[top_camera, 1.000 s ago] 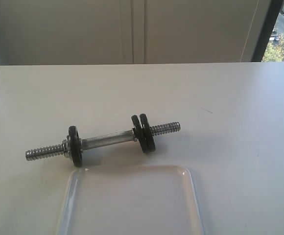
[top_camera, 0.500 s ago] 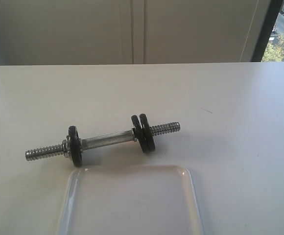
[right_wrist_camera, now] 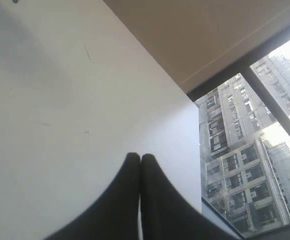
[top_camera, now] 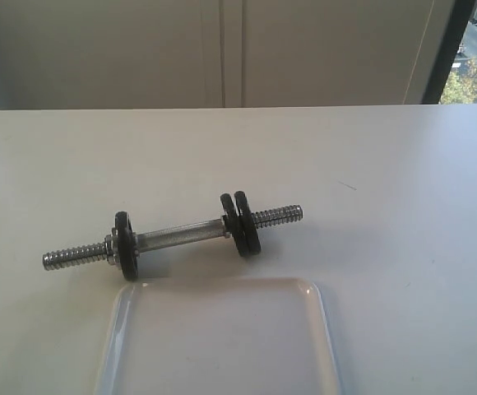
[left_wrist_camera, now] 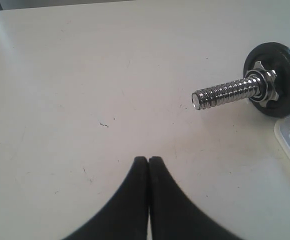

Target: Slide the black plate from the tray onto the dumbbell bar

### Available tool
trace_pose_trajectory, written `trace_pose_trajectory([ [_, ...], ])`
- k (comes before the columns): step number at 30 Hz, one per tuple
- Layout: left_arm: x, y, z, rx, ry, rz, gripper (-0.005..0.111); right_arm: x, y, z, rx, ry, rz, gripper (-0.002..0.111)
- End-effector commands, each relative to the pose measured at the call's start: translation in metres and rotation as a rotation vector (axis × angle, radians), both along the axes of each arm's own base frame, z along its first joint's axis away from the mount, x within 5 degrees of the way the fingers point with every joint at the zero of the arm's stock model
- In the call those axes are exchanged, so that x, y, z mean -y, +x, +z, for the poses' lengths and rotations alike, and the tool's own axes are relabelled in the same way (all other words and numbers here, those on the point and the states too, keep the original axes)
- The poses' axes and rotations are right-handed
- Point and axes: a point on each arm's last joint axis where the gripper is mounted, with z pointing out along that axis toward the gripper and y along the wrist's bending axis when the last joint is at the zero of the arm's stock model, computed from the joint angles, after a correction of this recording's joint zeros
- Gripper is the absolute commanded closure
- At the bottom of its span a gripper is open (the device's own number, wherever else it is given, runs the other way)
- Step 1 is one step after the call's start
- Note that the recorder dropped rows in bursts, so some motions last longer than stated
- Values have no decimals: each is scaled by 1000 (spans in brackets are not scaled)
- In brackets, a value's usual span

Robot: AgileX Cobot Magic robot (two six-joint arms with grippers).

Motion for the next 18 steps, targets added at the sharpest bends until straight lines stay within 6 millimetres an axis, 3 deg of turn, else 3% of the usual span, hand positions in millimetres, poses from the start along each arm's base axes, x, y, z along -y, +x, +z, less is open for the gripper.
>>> trace_pose_trajectory([
  [1,0,0,-1,-2,-13,1,107,1,0,0,17,10,-14,108],
  [18,0,0,-1,-2,-13,1,107,-1,0,0,7,88,-14,108],
])
